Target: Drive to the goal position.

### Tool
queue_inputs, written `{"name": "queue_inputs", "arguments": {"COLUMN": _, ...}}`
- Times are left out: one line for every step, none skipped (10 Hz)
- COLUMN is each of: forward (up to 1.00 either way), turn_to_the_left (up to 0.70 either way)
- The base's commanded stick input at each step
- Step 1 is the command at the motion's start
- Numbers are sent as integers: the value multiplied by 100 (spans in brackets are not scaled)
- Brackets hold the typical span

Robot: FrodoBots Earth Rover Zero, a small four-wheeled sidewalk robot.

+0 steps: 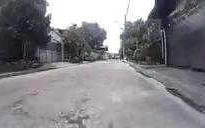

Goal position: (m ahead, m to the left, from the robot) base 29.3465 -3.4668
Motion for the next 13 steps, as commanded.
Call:
{"name": "queue_inputs", "arguments": {"forward": 100, "turn_to_the_left": -40}}
{"name": "queue_inputs", "arguments": {"forward": 100, "turn_to_the_left": -40}}
{"name": "queue_inputs", "arguments": {"forward": 100, "turn_to_the_left": -40}}
{"name": "queue_inputs", "arguments": {"forward": 100, "turn_to_the_left": -34}}
{"name": "queue_inputs", "arguments": {"forward": 100, "turn_to_the_left": 0}}
{"name": "queue_inputs", "arguments": {"forward": 100, "turn_to_the_left": 0}}
{"name": "queue_inputs", "arguments": {"forward": 100, "turn_to_the_left": 0}}
{"name": "queue_inputs", "arguments": {"forward": 100, "turn_to_the_left": 0}}
{"name": "queue_inputs", "arguments": {"forward": 100, "turn_to_the_left": 0}}
{"name": "queue_inputs", "arguments": {"forward": 100, "turn_to_the_left": 0}}
{"name": "queue_inputs", "arguments": {"forward": 100, "turn_to_the_left": 0}}
{"name": "queue_inputs", "arguments": {"forward": 100, "turn_to_the_left": 0}}
{"name": "queue_inputs", "arguments": {"forward": 100, "turn_to_the_left": 0}}
